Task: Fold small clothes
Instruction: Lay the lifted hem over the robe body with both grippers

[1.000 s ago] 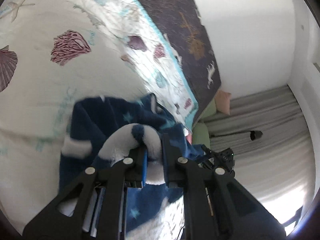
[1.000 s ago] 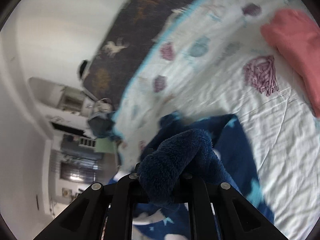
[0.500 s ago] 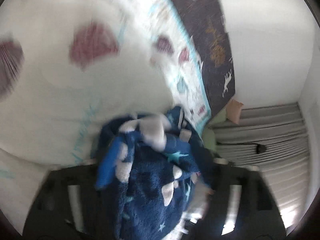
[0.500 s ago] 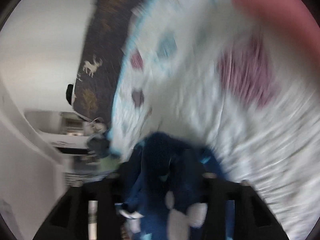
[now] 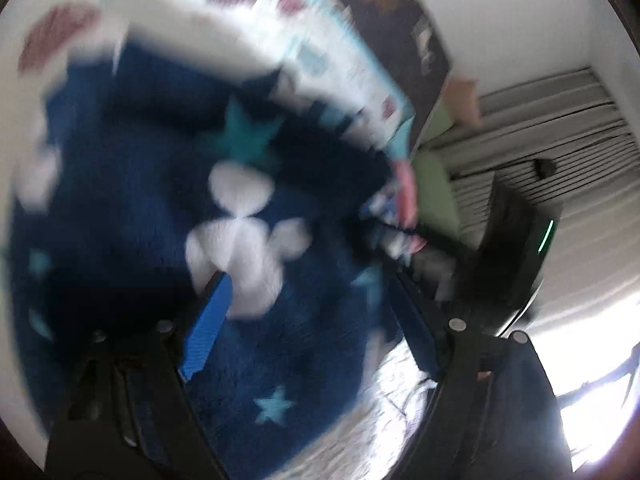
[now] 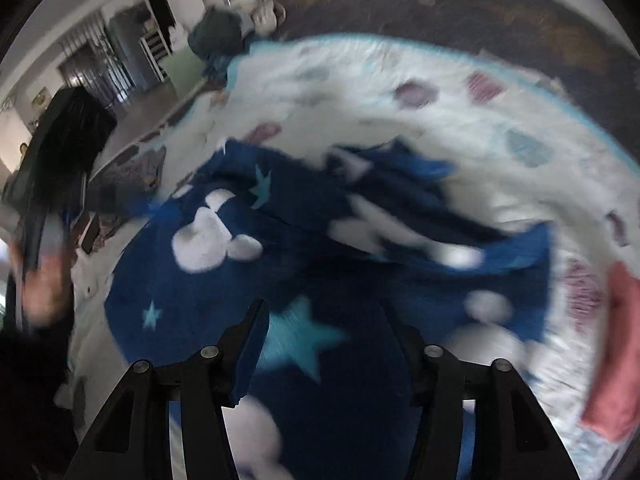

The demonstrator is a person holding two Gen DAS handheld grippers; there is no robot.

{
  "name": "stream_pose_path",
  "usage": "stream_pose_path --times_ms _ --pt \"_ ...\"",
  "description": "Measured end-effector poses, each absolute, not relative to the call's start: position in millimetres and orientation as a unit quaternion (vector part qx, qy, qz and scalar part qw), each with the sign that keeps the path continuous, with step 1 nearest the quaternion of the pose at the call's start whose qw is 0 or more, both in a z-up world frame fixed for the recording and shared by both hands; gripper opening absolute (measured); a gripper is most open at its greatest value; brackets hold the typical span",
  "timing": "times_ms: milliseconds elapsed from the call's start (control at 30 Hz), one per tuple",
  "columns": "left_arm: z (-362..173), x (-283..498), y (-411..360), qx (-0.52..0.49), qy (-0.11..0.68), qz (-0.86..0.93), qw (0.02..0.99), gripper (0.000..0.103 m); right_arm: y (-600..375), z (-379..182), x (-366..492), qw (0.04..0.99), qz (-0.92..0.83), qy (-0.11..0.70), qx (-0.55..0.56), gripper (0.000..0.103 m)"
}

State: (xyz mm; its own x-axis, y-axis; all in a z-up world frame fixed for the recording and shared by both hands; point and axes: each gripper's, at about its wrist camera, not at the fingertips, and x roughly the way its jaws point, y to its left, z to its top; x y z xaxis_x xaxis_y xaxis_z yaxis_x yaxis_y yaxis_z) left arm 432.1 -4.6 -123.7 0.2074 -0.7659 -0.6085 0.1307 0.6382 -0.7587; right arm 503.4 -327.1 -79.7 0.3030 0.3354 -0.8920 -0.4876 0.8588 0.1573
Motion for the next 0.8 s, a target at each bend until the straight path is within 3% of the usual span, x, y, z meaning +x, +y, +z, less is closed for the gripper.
stream_pose_path --times_ms 67,200,267,367,567,667,800 --pt "-123 416 -20 -0.225 0.535 -0.306 0.755 0.08 -318 -87 531 0.805 0.232 0.542 -0.058 0.043" --pt "-115 397 -41 -0.129 0.515 -0.293 0.795 0.081 -326 -93 589 0.804 0.197 0.56 0.039 0.042" --pt "-116 396 -44 -0.114 0.512 -0.282 0.803 0.081 -332 -109 609 0.806 0.146 0.571 0.053 0.048" --pt "-108 398 -33 -0.151 0.515 -0.278 0.797 0.08 -342 -122 613 0.793 0.142 0.585 0.092 0.05" --pt "-76 406 6 -0.26 0.451 -0.296 0.801 0.081 -376 -46 541 0.872 0.117 0.472 0.055 0.054" --pt "-93 416 14 -0.271 0.467 -0.28 0.794 0.081 -398 -30 492 0.879 0.127 0.455 0.055 0.065" --pt "-137 427 11 -0.263 0.504 -0.247 0.785 0.081 -405 -60 458 0.855 0.13 0.502 0.018 0.065"
